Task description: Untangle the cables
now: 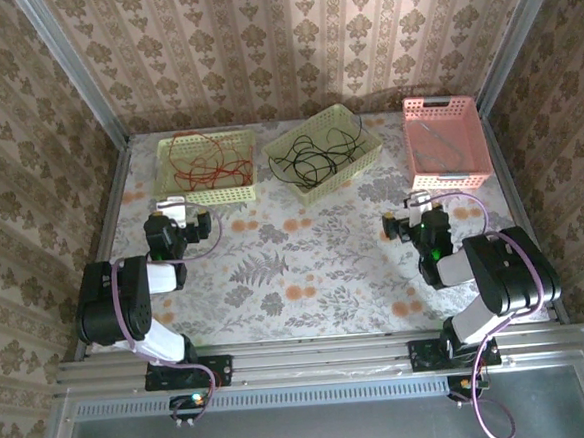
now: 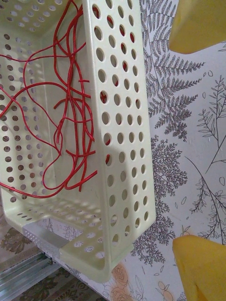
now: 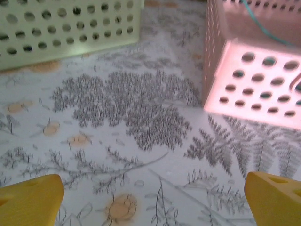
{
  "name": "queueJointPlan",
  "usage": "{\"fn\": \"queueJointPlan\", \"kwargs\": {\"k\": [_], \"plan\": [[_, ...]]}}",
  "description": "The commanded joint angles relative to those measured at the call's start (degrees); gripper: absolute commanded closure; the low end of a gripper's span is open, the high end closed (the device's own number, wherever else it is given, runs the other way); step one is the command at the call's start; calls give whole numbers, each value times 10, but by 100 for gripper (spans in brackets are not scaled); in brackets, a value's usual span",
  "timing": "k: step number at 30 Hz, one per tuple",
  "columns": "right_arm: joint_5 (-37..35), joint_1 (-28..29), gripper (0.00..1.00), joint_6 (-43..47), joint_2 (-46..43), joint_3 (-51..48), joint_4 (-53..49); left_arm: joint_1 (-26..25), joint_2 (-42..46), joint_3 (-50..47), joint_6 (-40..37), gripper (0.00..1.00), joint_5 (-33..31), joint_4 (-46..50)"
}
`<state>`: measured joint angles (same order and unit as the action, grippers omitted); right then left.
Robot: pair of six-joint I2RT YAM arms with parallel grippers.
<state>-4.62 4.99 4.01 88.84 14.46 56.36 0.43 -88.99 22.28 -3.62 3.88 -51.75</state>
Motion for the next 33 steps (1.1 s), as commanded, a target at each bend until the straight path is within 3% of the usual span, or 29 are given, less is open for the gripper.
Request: {"fn": "queueJointPlan", "kwargs": {"k": [1, 3, 33], "plan": [[13, -20, 0, -28, -8, 74, -38, -1, 3, 6, 2, 0, 2, 9], [29, -46, 0, -60, -12, 94, -85, -1, 3, 7, 2, 0, 2, 9], [22, -43, 0, -56, -13, 92, -82, -1, 3, 6, 2, 0, 2, 9]]}}
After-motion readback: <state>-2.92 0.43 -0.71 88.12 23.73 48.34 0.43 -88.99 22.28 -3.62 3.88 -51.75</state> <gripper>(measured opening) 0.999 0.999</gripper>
